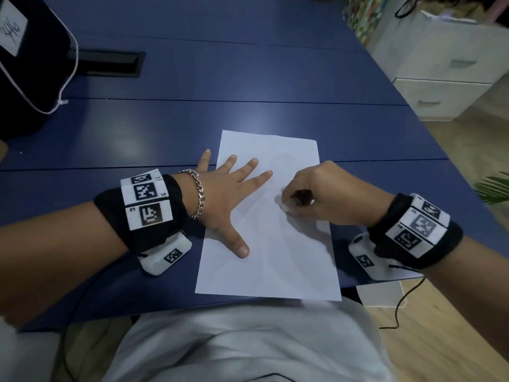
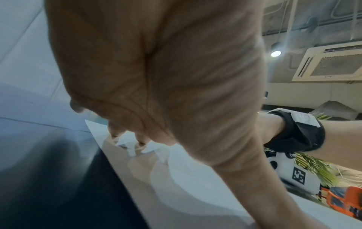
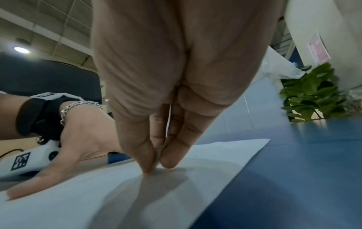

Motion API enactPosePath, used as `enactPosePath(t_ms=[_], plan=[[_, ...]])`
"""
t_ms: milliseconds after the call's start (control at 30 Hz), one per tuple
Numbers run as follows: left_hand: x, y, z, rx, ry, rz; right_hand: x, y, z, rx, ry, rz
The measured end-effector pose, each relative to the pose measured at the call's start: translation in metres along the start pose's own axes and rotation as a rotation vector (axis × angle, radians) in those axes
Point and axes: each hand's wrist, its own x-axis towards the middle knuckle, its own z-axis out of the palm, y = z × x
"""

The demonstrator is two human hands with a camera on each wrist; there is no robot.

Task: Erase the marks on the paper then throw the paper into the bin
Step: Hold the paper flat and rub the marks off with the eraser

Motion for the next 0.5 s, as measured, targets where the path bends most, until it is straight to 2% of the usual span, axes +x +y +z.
enactPosePath(t_ms=[200,433,500], plan=[[-0.001,0.001,0.007,0.004,0.003,-0.019,0.011,-0.009,-0.013,-0.055,-0.051,0.078],[0.001,0.000,0.008,0.002,0.001,-0.039,0.030,-0.026,0.000,-0.160,-0.021,0.045],[0.001,0.000,0.007,-0.007,-0.003,-0.041,0.028,-0.035,0.006,-0.174,-0.055,-0.016]])
